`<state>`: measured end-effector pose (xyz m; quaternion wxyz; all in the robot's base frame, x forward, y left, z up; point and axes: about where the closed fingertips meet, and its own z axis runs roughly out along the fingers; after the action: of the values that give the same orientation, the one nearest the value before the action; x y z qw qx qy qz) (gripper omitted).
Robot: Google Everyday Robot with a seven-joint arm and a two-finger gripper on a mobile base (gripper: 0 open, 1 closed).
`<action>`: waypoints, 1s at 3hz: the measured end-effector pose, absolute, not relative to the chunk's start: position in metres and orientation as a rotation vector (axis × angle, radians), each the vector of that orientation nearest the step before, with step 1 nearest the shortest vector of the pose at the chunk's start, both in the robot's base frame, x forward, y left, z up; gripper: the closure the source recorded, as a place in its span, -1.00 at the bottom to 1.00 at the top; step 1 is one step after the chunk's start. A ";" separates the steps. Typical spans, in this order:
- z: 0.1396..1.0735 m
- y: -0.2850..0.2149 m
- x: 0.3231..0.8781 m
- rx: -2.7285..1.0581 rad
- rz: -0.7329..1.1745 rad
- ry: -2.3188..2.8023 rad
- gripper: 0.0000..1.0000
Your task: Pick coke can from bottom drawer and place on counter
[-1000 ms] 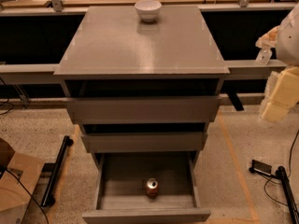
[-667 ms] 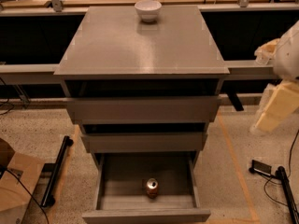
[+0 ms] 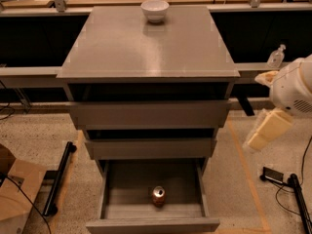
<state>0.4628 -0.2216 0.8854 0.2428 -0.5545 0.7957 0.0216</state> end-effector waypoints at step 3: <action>0.833 -0.209 0.468 -1.418 0.189 2.253 -1.00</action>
Offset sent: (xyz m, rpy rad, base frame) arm 0.0040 0.0006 -0.0367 0.0269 0.0856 -0.0666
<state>0.4680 -0.2088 0.8328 0.2341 -0.5165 0.8208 0.0689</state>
